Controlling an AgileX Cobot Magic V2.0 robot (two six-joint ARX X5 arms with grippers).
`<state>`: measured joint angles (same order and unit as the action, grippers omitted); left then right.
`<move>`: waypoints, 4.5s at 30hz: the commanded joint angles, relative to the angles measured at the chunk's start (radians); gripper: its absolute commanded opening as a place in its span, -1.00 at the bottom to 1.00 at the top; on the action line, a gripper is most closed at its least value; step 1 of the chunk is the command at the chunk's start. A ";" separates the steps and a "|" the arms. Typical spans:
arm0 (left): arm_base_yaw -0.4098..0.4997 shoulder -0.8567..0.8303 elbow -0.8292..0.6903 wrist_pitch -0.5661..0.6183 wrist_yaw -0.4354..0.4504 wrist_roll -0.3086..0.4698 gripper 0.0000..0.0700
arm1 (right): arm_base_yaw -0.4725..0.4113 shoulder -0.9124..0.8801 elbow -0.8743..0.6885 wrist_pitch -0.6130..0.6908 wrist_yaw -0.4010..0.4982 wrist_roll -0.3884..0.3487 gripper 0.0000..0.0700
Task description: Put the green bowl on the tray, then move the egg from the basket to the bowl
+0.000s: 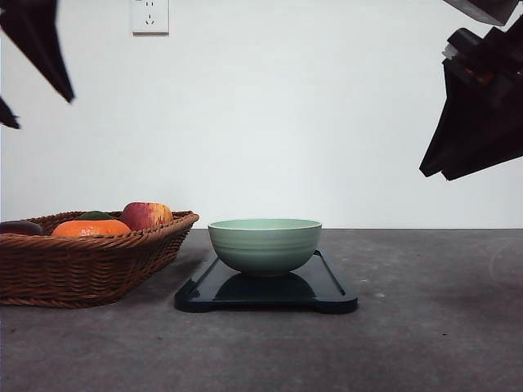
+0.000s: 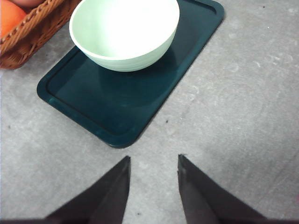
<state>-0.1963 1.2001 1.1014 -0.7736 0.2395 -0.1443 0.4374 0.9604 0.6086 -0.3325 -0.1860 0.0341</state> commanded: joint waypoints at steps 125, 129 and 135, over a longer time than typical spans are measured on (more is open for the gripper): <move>-0.379 0.463 0.297 0.407 -0.124 0.108 -0.46 | 0.004 0.005 0.003 0.003 0.003 0.036 -0.43; -0.391 0.524 0.297 0.417 -0.124 0.111 -0.46 | 0.004 0.005 0.003 0.000 0.003 0.036 -0.43; -0.402 0.622 0.297 0.437 -0.124 0.111 -0.46 | 0.004 0.005 0.003 -0.013 0.003 0.036 -0.43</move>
<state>-0.5860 1.8001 1.3735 -0.3535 0.1112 -0.0441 0.4374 0.9604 0.6086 -0.3505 -0.1833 0.0605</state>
